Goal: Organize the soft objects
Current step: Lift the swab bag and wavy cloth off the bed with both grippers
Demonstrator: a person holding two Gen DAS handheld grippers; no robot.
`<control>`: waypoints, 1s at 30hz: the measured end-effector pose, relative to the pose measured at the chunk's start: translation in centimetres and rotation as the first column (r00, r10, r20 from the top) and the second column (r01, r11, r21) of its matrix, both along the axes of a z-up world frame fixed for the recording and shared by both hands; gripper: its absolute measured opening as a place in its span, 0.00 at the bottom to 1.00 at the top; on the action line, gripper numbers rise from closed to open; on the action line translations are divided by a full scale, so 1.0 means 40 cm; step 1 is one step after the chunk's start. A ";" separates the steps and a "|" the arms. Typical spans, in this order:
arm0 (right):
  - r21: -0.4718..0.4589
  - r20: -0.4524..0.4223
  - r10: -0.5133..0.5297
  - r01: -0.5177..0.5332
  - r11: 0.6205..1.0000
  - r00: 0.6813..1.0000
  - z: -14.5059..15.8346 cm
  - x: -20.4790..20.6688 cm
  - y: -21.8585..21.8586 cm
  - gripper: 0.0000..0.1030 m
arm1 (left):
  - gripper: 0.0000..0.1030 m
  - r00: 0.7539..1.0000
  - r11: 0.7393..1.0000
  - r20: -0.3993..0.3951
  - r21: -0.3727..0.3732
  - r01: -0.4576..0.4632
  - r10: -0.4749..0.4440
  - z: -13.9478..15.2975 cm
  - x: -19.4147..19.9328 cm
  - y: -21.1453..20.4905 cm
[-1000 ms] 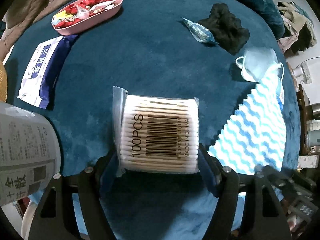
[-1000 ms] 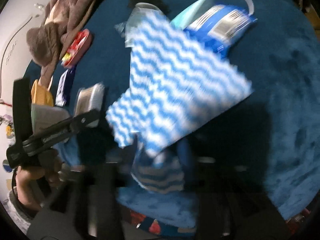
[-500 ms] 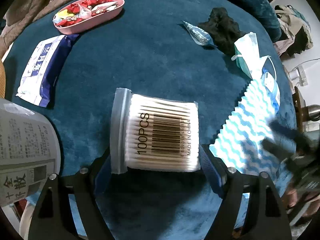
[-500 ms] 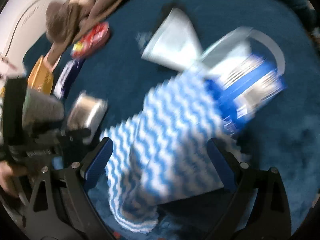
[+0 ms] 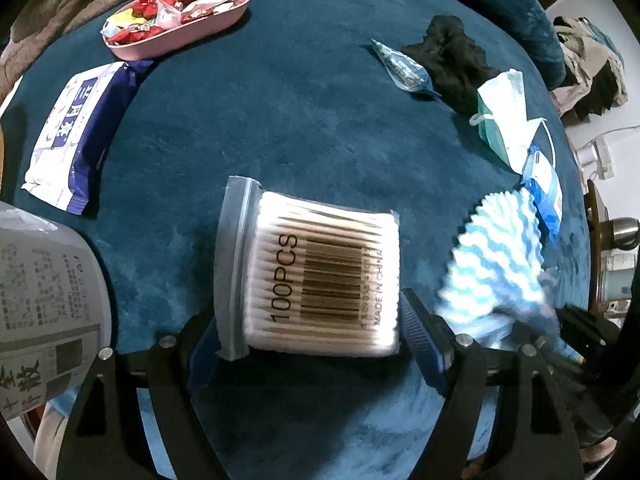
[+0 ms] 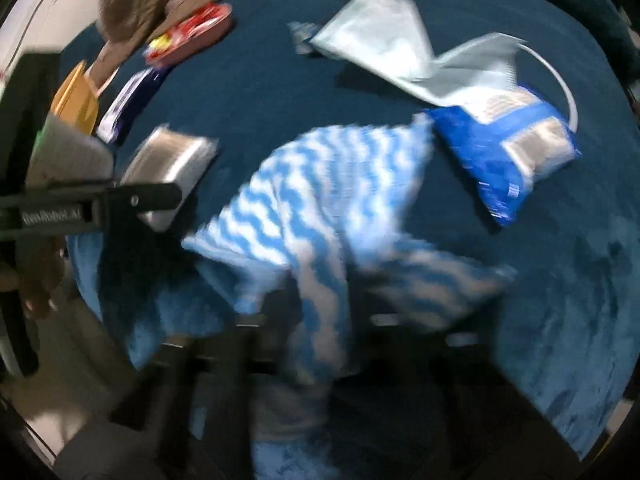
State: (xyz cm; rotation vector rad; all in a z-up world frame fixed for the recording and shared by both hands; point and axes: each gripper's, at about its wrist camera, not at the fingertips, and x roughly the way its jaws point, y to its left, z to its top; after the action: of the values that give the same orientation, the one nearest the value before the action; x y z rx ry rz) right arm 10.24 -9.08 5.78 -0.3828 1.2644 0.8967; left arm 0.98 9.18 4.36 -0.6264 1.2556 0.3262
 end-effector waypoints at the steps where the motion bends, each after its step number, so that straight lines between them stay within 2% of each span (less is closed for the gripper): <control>1: 0.017 -0.013 -0.022 0.022 1.000 1.000 0.004 0.009 -0.010 0.13 | 0.80 1.000 1.000 -0.001 -0.005 -0.005 0.005 -0.003 0.002 0.002; 3: 0.048 -0.035 -0.069 0.070 0.996 0.997 0.015 0.017 -0.033 0.13 | 0.78 1.000 1.000 -0.008 -0.006 -0.008 0.008 -0.011 0.010 0.003; 4: 0.060 -0.040 -0.084 0.086 0.995 0.996 0.021 0.021 -0.043 0.13 | 0.73 1.000 1.000 -0.017 -0.003 -0.005 0.005 -0.015 0.013 0.003; 5: 0.072 -0.039 -0.096 0.098 0.993 0.995 0.029 0.020 -0.049 0.13 | 0.72 1.000 1.000 -0.028 0.002 0.000 0.000 -0.017 0.017 0.001; 9: 0.106 -0.053 -0.111 0.116 0.988 0.992 0.053 0.010 -0.057 0.13 | 0.71 1.000 0.999 -0.014 0.043 0.025 -0.024 0.010 0.015 -0.014; 17: 0.163 -0.019 -0.097 0.098 0.982 0.995 0.118 -0.008 -0.048 0.13 | 0.71 0.998 0.993 0.046 0.110 0.039 -0.044 0.109 -0.009 -0.026; 30: 0.289 0.042 -0.070 0.055 0.956 0.997 0.277 -0.038 0.030 0.13 | 0.71 0.988 0.984 0.153 0.179 -0.013 -0.015 0.269 -0.034 -0.012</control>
State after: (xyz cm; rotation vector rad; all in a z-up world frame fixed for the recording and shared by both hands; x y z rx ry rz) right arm 8.71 -7.90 16.87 -0.1335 1.0728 0.9942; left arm -0.39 8.70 15.12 -0.4870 1.0657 0.3788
